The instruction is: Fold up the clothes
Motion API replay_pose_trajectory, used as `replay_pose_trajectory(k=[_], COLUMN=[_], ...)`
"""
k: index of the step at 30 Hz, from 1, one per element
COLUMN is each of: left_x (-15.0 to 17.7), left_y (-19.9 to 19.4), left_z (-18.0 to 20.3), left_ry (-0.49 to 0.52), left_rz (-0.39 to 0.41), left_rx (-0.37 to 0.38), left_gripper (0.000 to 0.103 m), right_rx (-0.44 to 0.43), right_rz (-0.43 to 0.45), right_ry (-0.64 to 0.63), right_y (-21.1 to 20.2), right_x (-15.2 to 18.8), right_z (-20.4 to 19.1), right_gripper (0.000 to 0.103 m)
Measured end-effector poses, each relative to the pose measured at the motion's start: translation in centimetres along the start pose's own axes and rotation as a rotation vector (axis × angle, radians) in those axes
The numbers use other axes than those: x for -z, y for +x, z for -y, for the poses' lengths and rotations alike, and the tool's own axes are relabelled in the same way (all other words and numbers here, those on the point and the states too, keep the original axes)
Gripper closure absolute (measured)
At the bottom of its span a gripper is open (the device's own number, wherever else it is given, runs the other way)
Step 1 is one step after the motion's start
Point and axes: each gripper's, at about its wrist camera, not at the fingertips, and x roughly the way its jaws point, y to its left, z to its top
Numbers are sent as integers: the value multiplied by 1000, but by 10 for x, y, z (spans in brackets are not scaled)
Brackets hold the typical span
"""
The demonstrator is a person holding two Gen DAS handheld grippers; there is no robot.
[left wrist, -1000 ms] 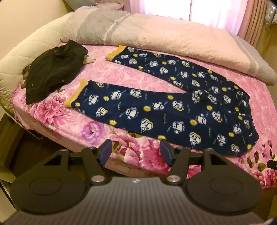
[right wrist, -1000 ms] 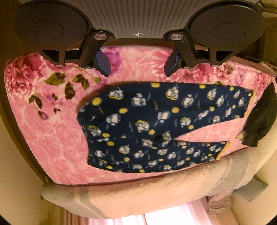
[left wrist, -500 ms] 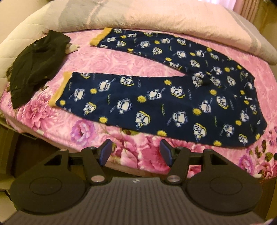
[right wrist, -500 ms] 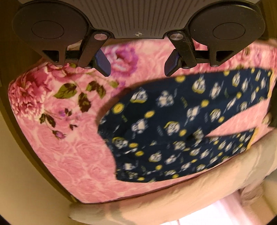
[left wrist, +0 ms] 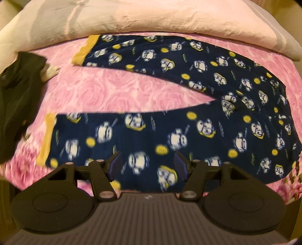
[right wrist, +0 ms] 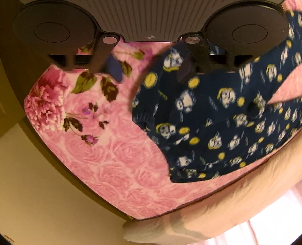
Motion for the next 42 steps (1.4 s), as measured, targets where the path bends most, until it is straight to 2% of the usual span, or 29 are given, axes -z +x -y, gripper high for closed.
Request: replay_pose_trajectory(k=[6,11,12,16,19,20,21,22,26,30,31,33,34,38,42], left_x=[-7,3,5,13,21,23,24,26,31,33,34,36,36,34,11], left_y=[44,79,86,107,123,127,131,132,132,135,138,145,148,153,156], left_z=[-15,-5,-3,10,21,24,28,31,42,52,54,58,58,51,44], left_ry=[36,76,78,77,82,80,79,75,54,38,37,40,41,34,43], left_rz=[-80,-141,-148,-151,-157,-159,-162,-163,-160,-141,-138,-138,-142,-145,-98], left_rx=[17,19,19,34,45,44,42,45,77,106,107,101,94,98,124], left_gripper=[46,46,46,46,47,48,48,48,48,48,48,48,48,48,48], right_rx=[4,-41,-52,-88,-25,-3,-31,-61,-83,-157,-159,-97,-89,-90,-119], right_rz=[22,57,64,91,40,22,12,18,0,38,17,-67,-82,-74,-31], right_ry=[74,23,10,-22,7,17,49,68,64,132,128,93,85,38,-49], right_y=[40,78,87,123,154,165,171,171,154,135,140,159,165,152,138], right_x=[-4,-15,-17,-23,-23,-23,-22,-23,-26,-21,-20,-20,-20,-34,-54], right_z=[-9,-18,-18,1,33,44,56,63,64,68,67,63,63,53,36], right_gripper=[61,62,66,70,70,76,80,80,80,80,80,80,80,80,79])
